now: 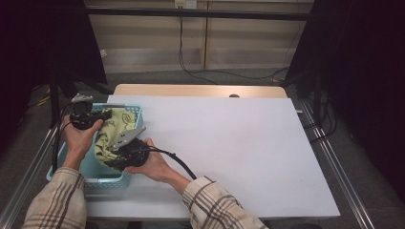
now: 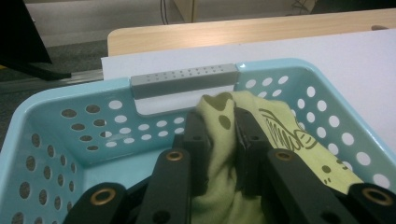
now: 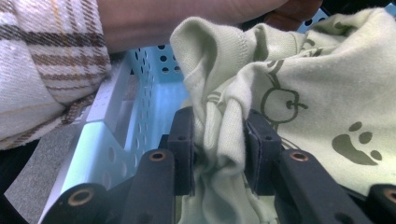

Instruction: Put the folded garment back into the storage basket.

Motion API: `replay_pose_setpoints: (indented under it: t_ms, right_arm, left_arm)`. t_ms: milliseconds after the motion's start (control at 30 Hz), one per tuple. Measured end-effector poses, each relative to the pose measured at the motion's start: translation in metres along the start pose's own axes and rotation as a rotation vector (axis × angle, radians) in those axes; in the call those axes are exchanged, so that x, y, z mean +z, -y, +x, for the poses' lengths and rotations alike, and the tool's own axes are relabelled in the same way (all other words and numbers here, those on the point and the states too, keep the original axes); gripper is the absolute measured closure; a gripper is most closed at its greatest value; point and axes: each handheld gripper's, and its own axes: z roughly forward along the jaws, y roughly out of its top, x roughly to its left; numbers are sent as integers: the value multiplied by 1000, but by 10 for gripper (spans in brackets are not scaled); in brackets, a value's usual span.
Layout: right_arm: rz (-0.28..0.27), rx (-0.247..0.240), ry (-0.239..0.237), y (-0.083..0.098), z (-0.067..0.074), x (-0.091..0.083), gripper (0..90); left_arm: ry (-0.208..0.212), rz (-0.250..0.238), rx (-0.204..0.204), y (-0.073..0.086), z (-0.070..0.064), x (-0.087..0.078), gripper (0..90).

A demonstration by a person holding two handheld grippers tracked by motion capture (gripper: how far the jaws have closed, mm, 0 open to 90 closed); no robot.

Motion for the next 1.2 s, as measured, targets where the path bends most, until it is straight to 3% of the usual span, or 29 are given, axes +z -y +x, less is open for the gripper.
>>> replay_pose_setpoints:
  t_ms: [200, 367, 467, 800, 967, 1067, 1133, 1200]
  right_arm:
    - [9, -2, 2, 2, -2, 3, 676]
    - [16, 5, 4, 4, -2, 4, 673]
    - [16, 13, 4, 4, -3, 5, 671]
    - [38, 22, -1, 5, -6, 6, 659]
    - [37, 27, -2, 5, -6, 7, 627]
    - [41, 22, -8, 5, -6, 7, 603]
    - [37, 28, -19, 5, -6, 7, 552]
    - [21, 36, -33, 5, -7, 7, 486]
  left_arm:
    - [-12, 12, 9, 1, -1, 4, 778]
    - [-24, -7, 29, 2, -1, 5, 776]
    - [-6, 7, 27, 2, -3, 6, 775]
    - [-20, 44, 28, 5, -2, 16, 756]
    - [-37, 40, 37, 4, -1, 16, 719]
    - [-65, 31, 33, 4, -1, 15, 620]
    - [-81, 14, 39, 3, 1, 13, 457]
    - [-78, 4, 28, 2, 0, 12, 409]
